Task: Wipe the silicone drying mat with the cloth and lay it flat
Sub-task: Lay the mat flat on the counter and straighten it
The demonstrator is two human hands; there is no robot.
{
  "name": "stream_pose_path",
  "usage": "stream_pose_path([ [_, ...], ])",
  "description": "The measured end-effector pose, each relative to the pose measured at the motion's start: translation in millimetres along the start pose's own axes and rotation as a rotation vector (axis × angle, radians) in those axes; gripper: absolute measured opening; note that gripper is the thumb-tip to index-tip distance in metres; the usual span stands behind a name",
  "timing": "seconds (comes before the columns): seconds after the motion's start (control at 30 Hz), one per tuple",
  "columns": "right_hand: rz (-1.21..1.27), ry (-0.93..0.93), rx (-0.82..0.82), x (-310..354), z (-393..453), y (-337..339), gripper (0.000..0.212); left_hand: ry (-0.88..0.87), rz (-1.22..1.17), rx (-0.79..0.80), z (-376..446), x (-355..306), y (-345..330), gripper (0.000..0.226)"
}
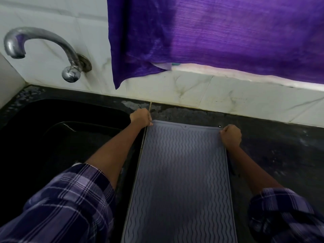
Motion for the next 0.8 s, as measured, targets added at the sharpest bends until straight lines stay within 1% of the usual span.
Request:
stream_pose_path([
  [0.5, 0.006, 0.019, 0.029, 5.1, 9.1, -12.9, 0.021, 0.076, 0.036, -0.038, 11.2, 2.5, -5.5, 0.025],
  [0.7, 0.009, 0.009, 0.036, 5.1, 12.8, -19.1, 0.023, 0.107, 0.097, -0.042, 16.7, 2.0, -7.6, 0.035],
  [0.8, -0.005, -0.028, 0.051, 4.0, 13.6, -24.8, 0.025, 0.117, 0.121, -0.054, 19.7, 2.9, -10.2, 0.035],
])
Point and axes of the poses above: each hand's wrist, its own z-axis towards the middle knuckle, its own y-axis out of the back of the hand, x = y × z, the point moved 3 cm from there along z, towards the middle knuckle, and after that the axes turned 2 degrees about x, right-handed, at the moved point
